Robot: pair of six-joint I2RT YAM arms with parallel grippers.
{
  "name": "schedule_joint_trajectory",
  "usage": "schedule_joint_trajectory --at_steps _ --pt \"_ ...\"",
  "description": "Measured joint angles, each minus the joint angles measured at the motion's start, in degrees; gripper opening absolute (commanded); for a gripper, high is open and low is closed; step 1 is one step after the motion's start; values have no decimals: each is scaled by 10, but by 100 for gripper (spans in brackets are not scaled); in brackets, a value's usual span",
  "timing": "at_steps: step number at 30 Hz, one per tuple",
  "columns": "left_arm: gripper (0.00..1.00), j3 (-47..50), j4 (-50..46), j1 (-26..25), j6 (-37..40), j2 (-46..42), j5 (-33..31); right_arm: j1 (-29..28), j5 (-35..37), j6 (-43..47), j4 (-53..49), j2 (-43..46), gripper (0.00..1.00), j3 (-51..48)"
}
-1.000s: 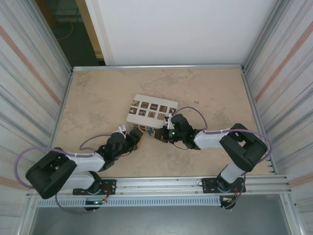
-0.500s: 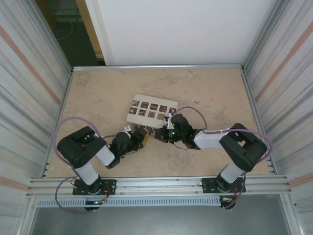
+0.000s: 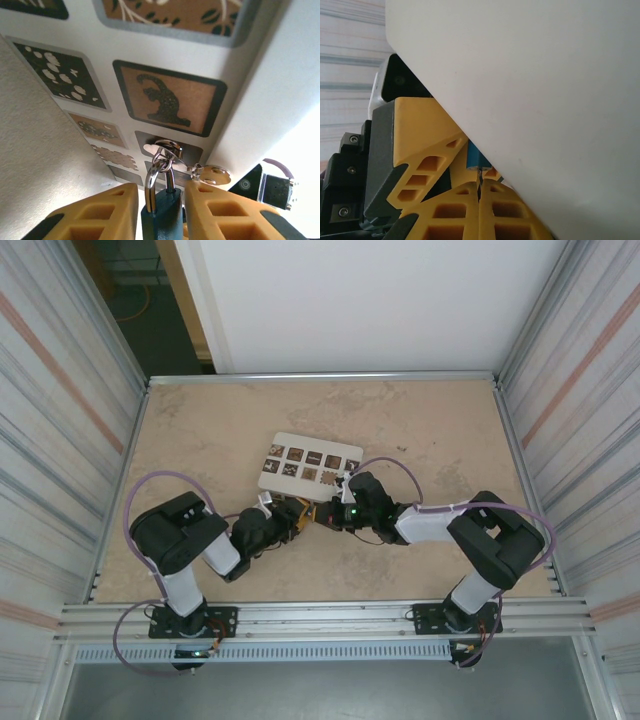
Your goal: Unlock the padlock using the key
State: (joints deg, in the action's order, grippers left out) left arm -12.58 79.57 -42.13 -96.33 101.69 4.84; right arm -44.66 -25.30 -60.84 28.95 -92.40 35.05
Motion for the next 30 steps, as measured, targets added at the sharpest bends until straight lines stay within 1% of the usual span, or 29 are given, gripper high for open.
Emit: schedule_joint_trajectory --at_steps 6,8,11,13,17,24,27,30 --pt "18 2 4 0 -4 0 -2 0 0 0 2 -1 0 0" --pt "12 3 5 0 -6 0 -3 0 0 0 2 -1 0 0" --pt "4 4 6 -1 -9 0 -5 0 -1 0 2 -1 7 0" --pt "1 4 7 -3 -9 0 -7 0 -1 0 2 0 12 0" --pt "0 4 8 -4 -10 0 -11 0 -4 0 -5 8 23 0" --pt "0 5 -5 -4 -10 -11 -11 1 1 32 -61 53 35 0" --pt "0 5 -28 -7 -10 -29 -12 4 10 59 -92 81 39 0" --pt "0 6 -75 -10 -9 -63 -11 4 24 92 -127 113 44 0"
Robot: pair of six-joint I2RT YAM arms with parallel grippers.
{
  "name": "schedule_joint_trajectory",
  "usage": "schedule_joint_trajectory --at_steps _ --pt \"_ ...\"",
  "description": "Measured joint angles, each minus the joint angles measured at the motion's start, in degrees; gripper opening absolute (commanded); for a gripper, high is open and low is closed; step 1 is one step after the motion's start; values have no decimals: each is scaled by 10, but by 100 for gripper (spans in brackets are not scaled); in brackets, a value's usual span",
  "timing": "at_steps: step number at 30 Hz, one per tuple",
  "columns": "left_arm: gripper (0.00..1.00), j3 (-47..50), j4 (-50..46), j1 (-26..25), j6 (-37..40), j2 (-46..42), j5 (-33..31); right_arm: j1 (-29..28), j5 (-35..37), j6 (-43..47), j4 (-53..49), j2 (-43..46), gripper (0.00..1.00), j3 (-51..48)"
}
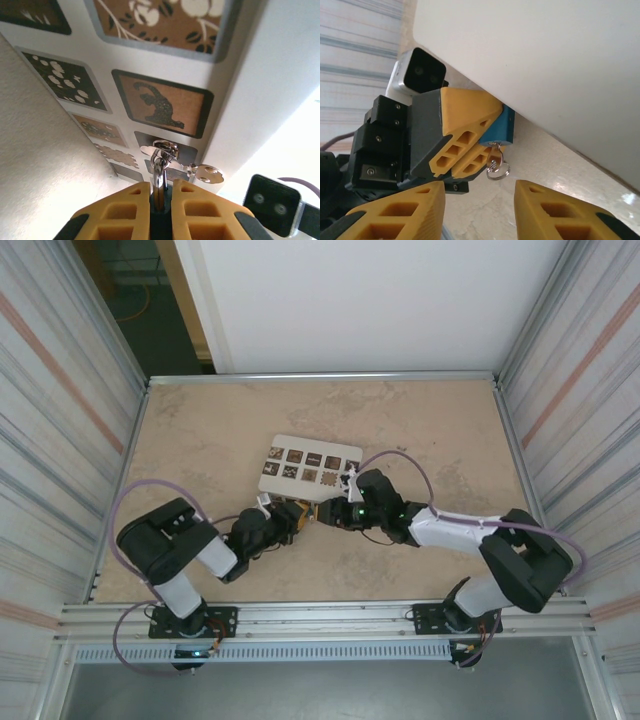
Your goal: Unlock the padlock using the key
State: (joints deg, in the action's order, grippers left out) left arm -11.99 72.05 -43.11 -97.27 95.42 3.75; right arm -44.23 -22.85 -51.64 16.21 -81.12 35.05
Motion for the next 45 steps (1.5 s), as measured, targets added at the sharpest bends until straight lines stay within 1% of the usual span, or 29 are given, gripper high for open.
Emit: schedule_joint_trajectory --at_steps 5,8,11,13,18,19,22,26,31,33,38,45 --pt "0 -2 -117 -2 10 -91 0 0 37 75 -57 63 51 0" --pt "0 -14 -216 -2 21 -156 0 -1 60 127 -82 107 53 0" --pt "0 -42 -322 -2 31 -210 2 -12 90 188 -98 156 62 0" --pt "0 -65 -388 -2 39 -240 2 -28 111 235 -99 190 67 -1" --pt "0 -127 -556 -10 56 -290 -3 -74 155 378 -99 257 69 -18" --pt "0 -136 -577 -13 57 -293 -5 -82 163 407 -100 264 71 -23" --pt "0 -152 -636 -16 57 -296 -6 -112 196 510 -101 276 72 -42" --pt "0 -160 -685 -16 48 -288 -4 -156 249 642 -108 279 71 -67" --pt "0 -176 -713 -16 41 -269 3 -188 318 750 -112 269 71 -67" --pt "0 -183 -717 -16 40 -266 7 -198 341 783 -111 258 68 -67" --pt "0 -191 -719 -16 40 -266 10 -217 381 835 -98 215 59 -67" --pt "0 -191 -719 -16 40 -266 11 -230 396 852 -49 150 51 -63"
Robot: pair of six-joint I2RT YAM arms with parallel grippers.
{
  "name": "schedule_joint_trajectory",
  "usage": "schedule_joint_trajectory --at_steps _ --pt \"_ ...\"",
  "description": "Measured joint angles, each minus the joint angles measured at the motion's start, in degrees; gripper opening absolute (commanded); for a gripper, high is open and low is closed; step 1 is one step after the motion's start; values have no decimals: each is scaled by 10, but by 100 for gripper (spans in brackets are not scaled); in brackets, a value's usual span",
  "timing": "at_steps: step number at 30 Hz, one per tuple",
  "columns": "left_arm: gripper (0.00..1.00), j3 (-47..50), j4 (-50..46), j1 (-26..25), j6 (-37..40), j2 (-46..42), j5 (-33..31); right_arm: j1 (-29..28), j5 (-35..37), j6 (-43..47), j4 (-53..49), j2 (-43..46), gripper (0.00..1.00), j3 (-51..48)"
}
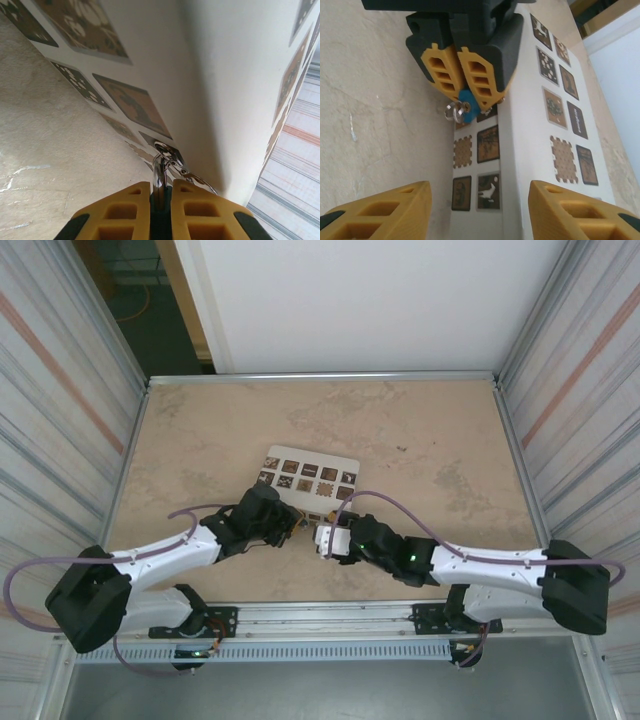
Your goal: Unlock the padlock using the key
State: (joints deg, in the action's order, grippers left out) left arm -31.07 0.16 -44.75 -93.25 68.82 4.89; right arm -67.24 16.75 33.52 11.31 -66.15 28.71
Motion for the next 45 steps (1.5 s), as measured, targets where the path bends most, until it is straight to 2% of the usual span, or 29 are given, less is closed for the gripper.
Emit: schedule_joint_trajectory --at_steps 14,21,45 --pt "0 0 5 0 0 0 9 -7 2 -3 89 -104 38 26" --pt "0 0 10 0 0 0 10 -7 4 -8 108 -133 29 30" --pt "0 0 14 4 0 8 15 -7 31 -35 157 -189 10 36"
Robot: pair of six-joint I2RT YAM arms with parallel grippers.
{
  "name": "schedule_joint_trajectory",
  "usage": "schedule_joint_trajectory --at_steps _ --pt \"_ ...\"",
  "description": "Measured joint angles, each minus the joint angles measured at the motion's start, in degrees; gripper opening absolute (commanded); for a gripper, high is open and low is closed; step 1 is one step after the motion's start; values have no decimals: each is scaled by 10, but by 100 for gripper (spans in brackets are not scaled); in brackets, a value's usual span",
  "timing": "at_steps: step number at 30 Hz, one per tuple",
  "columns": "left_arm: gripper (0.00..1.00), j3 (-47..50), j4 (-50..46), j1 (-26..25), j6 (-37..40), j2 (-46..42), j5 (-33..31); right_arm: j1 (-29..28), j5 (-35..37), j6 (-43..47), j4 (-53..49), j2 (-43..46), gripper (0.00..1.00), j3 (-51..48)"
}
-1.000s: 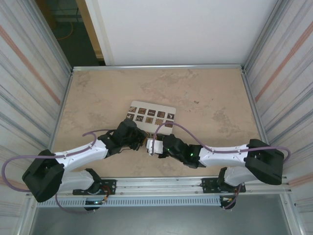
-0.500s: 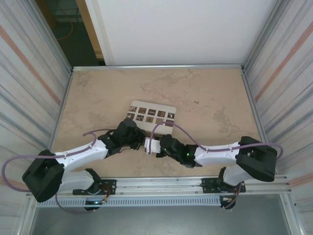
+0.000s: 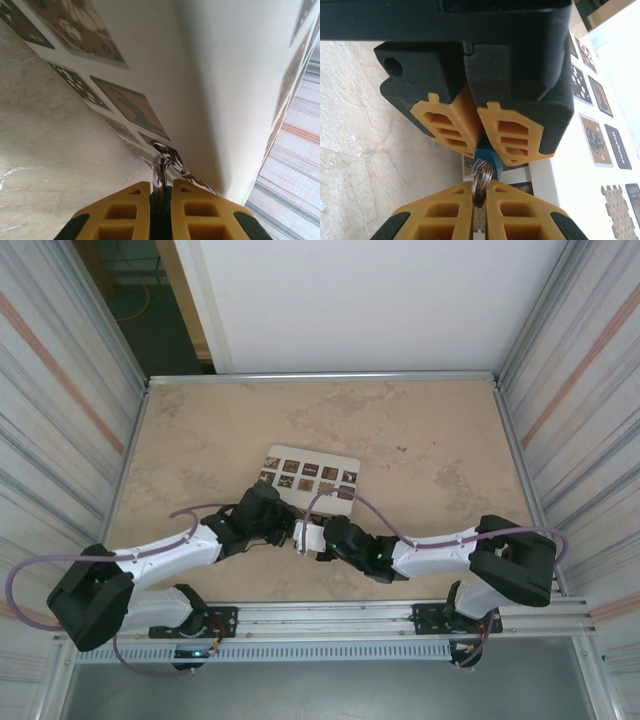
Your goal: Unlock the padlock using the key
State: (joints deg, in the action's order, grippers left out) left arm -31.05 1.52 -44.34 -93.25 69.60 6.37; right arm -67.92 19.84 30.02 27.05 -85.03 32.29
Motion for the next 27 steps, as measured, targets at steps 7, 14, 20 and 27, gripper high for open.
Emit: schedule_joint_trajectory --at_steps 7,14,20,27 --pt "0 0 2 1 -1 0 -1 0 2 -15 5 -1 0 0" --pt "0 1 5 1 -5 0 -2 0 5 -28 8 -1 0 0" --pt "0 5 15 1 -9 0 -2 0 8 -45 8 -1 0 0" --pt "0 7 22 1 -13 3 -2 2 7 -122 9 -1 0 0"
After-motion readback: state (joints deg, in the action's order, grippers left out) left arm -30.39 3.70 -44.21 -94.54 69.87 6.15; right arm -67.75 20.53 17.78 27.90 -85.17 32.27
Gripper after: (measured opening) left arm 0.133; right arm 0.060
